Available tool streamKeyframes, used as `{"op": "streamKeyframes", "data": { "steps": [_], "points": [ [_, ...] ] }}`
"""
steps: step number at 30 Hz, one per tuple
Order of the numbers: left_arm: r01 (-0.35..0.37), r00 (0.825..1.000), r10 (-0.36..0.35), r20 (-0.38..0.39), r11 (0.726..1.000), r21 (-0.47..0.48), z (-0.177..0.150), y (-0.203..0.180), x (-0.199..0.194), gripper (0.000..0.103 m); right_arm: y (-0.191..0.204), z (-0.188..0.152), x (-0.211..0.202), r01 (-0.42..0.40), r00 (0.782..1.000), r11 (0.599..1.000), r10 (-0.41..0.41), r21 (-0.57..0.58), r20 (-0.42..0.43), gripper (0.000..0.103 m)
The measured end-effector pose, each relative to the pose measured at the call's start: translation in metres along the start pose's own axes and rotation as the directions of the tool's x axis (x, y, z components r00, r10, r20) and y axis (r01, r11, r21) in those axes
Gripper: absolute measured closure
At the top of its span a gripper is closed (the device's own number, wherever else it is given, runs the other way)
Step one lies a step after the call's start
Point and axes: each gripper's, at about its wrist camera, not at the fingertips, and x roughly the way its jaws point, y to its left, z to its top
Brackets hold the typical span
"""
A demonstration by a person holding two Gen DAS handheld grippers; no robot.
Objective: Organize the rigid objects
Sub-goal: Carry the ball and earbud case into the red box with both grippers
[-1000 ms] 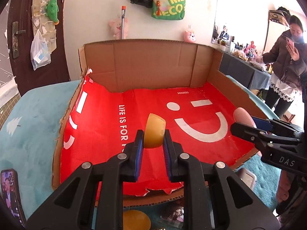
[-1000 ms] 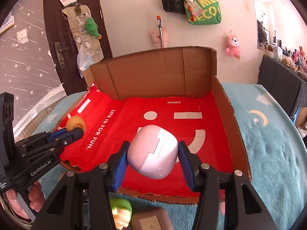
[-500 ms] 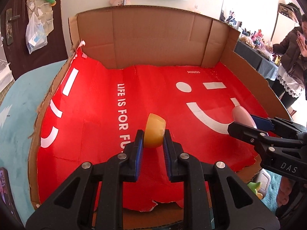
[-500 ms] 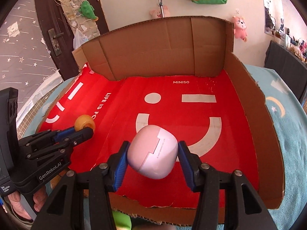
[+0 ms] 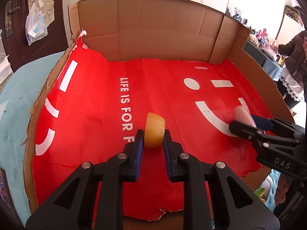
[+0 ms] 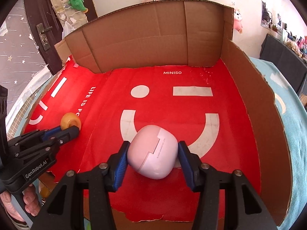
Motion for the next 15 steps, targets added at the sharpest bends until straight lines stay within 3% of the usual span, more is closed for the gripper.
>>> {"op": "streamKeyframes", "data": {
  "steps": [15],
  "points": [
    [-0.028,1.0,0.028,0.003,1.0,-0.004,0.01,-0.001,0.009,0.085,-0.006,0.009,0.013,0.018,1.0,1.0,-0.018,0.01,-0.008,0.05]
  ]
}}
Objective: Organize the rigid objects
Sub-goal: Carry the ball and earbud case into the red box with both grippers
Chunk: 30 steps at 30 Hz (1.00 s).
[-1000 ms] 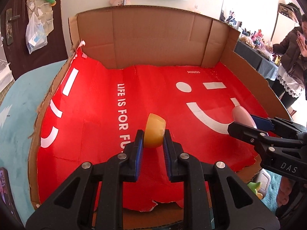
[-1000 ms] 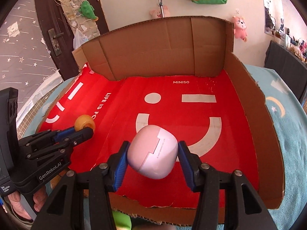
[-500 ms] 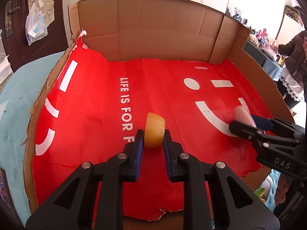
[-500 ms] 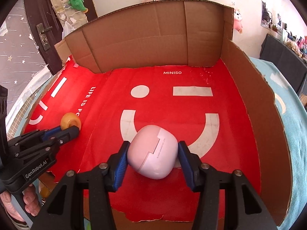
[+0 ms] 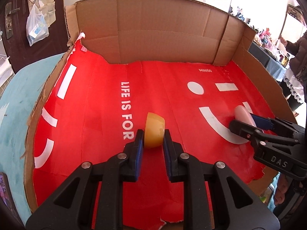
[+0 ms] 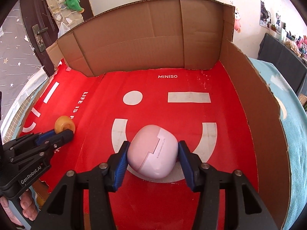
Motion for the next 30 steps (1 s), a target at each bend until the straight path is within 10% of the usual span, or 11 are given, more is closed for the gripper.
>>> {"op": "streamKeyframes", "data": {
  "steps": [30],
  "points": [
    [-0.005,1.0,0.005,-0.01,1.0,0.011,-0.0007,-0.0003,0.0018,0.084,-0.0035,0.001,-0.0007,-0.024,1.0,0.999,0.024,0.024,0.008,0.049]
  ]
}}
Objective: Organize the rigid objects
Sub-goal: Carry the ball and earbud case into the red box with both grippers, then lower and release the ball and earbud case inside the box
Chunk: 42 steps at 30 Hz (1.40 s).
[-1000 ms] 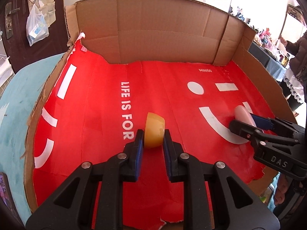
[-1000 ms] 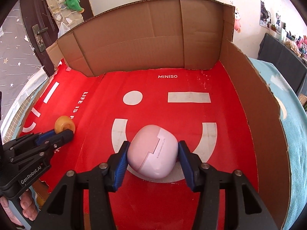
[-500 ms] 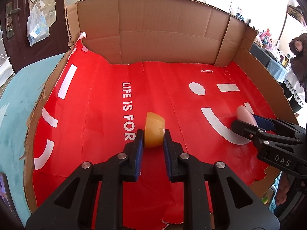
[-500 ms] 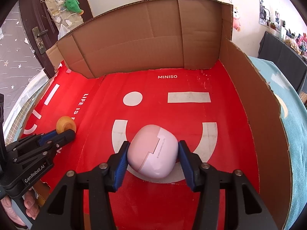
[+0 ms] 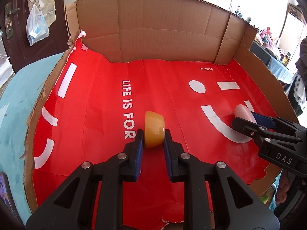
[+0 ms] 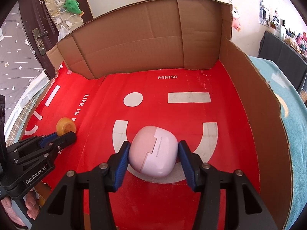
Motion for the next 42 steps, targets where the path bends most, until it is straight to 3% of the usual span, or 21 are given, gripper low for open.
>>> {"op": "streamKeyframes", "data": {
  "steps": [7,18,27,42],
  "points": [
    [-0.018,1.0,0.018,-0.011,1.0,-0.002,-0.002,0.0,-0.002,0.084,0.001,-0.001,-0.003,-0.017,1.0,1.0,0.017,0.001,0.004,0.043],
    [-0.055,0.997,0.055,0.052,0.998,-0.007,-0.002,0.002,-0.021,0.082,0.002,-0.003,-0.027,-0.022,0.997,1.0,0.022,-0.003,0.074,0.033],
    [-0.055,0.995,0.054,0.083,0.998,0.011,-0.005,-0.004,-0.036,0.081,0.005,-0.008,-0.067,-0.044,0.983,0.999,0.049,-0.031,0.179,0.02],
    [-0.027,0.996,0.027,0.087,1.0,0.007,-0.013,-0.009,-0.05,0.081,0.001,-0.021,-0.095,-0.074,0.965,0.997,0.078,-0.027,0.25,0.003]
  ]
}}
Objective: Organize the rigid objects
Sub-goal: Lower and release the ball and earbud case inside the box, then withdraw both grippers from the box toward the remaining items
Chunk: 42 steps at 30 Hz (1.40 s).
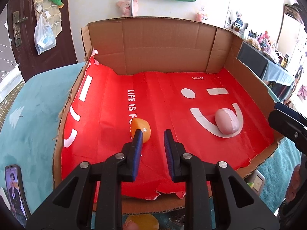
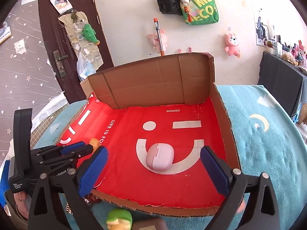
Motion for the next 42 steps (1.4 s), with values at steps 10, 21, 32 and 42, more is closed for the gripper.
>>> {"op": "streamKeyframes", "data": {
  "steps": [10,21,32,42],
  "points": [
    [0.027,0.997,-0.027,0.078,1.0,0.0,-0.015,-0.001,-0.028,0.017,0.0,-0.012,-0.014,-0.012,1.0,1.0,0.012,0.004,0.011,0.0],
    [0.008,0.994,-0.008,0.105,1.0,-0.007,-0.032,0.005,-0.049,0.012,0.012,-0.025,-0.031,0.027,0.999,0.999,-0.026,-0.037,0.043,0.0],
    [-0.055,0.981,0.049,0.187,0.998,0.023,-0.052,-0.002,-0.073,0.002,0.03,-0.044,-0.055,0.092,0.99,0.992,-0.082,-0.089,0.113,0.0],
    [-0.076,0.982,0.069,0.175,0.997,0.029,-0.068,-0.006,-0.078,0.002,0.04,-0.058,-0.066,0.111,0.986,0.989,-0.097,-0.096,0.138,0.0]
  ]
}}
